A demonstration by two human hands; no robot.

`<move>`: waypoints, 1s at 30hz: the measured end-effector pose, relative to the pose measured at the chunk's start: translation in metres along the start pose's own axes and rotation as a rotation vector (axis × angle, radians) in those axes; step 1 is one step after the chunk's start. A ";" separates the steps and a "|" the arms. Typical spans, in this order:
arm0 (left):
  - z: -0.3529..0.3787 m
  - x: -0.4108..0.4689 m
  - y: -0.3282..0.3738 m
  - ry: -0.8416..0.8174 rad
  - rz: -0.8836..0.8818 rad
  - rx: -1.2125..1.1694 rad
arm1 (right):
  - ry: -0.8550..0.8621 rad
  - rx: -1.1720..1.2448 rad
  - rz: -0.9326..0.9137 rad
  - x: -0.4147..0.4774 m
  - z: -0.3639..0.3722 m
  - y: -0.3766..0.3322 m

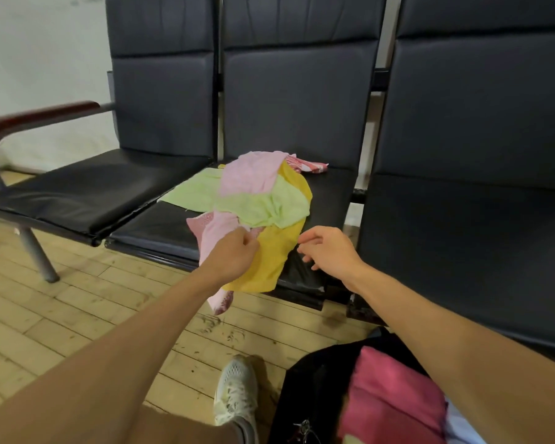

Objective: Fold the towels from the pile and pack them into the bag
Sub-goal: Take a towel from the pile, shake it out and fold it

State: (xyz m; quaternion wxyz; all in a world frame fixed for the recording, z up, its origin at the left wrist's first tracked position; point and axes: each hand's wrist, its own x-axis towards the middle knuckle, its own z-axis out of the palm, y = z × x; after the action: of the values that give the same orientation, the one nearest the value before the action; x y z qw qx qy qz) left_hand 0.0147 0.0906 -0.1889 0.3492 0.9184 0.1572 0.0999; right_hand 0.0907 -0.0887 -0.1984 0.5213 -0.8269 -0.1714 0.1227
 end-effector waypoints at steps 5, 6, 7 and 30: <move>-0.008 -0.014 0.023 -0.003 -0.056 -0.425 | 0.040 0.099 0.101 0.013 0.009 -0.011; -0.007 -0.017 0.027 -0.055 -0.054 -0.497 | 0.022 0.203 0.178 0.016 0.011 -0.013; -0.007 -0.019 0.031 -0.101 -0.048 -0.554 | -0.017 0.341 0.273 0.019 0.012 -0.017; 0.066 -0.001 0.104 -0.153 0.117 -0.116 | 0.892 0.579 0.094 -0.007 -0.124 -0.008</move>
State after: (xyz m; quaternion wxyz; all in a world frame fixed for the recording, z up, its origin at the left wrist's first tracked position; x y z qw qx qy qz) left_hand 0.0558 -0.0234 -0.1674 0.4062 0.9092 0.0702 0.0584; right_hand 0.1306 -0.1900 -0.1383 0.7443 -0.6279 0.1449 -0.1752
